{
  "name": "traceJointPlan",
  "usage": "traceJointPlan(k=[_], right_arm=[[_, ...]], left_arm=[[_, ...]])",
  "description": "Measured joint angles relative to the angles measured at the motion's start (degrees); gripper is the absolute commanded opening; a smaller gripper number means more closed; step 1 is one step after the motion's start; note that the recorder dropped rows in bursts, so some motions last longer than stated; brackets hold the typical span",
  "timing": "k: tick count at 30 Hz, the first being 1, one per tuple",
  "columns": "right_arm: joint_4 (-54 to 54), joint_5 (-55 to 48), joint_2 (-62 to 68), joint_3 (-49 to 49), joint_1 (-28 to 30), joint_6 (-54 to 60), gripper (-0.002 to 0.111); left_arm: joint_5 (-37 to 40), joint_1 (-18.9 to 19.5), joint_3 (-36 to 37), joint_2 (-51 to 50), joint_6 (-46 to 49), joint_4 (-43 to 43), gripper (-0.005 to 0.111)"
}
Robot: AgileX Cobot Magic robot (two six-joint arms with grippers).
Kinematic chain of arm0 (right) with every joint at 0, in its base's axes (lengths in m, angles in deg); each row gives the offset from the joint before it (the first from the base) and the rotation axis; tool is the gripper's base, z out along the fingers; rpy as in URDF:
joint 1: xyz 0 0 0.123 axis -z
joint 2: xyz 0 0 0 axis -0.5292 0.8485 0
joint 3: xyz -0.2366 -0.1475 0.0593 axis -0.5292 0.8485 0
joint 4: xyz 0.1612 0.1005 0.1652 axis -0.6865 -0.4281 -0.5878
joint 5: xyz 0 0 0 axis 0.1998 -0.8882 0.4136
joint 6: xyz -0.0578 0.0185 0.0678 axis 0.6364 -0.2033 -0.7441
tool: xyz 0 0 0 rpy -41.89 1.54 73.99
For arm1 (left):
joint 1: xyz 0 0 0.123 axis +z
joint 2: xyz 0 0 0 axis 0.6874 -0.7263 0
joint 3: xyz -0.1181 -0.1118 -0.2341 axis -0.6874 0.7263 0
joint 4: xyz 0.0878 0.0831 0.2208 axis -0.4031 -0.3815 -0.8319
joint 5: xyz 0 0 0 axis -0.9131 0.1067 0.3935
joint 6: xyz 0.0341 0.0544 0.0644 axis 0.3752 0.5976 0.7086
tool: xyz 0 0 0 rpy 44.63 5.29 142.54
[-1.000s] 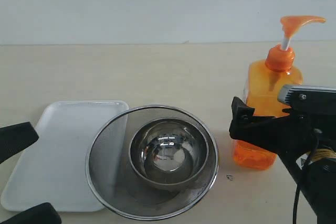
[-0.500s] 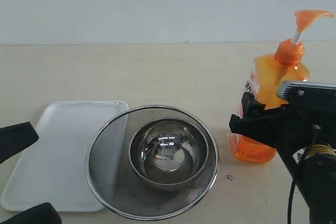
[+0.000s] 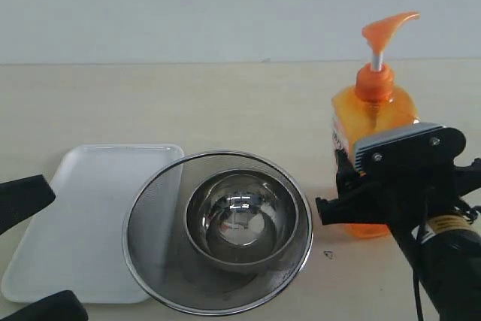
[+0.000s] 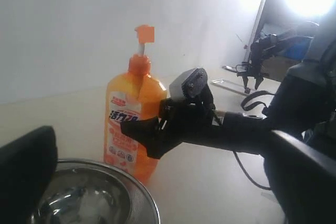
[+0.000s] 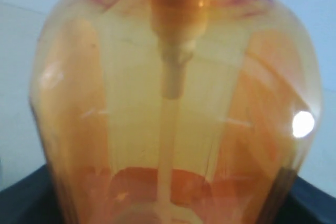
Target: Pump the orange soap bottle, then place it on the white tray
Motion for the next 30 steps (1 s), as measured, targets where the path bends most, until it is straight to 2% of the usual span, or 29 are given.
traceJointPlan(k=[5, 12, 16, 30], right_arm=[[-11.6, -3.8, -6.4, 0.1, -8.8, 11.3, 0.000], [-26.5, -2.1, -10.2, 0.1, -18.9, 23.7, 0.000], [-28.3, -2.1, -10.2, 0.1, -21.0, 25.6, 0.000], [-26.9, -3.6, -10.2, 0.1, -21.2, 33.8, 0.000]], left_arm=[[0.0, 0.0, 0.0, 0.0, 0.0, 0.0, 0.110], [0.0, 0.0, 0.0, 0.0, 0.0, 0.0, 0.110], [0.0, 0.0, 0.0, 0.0, 0.0, 0.0, 0.110], [0.0, 0.0, 0.0, 0.0, 0.0, 0.0, 0.110]])
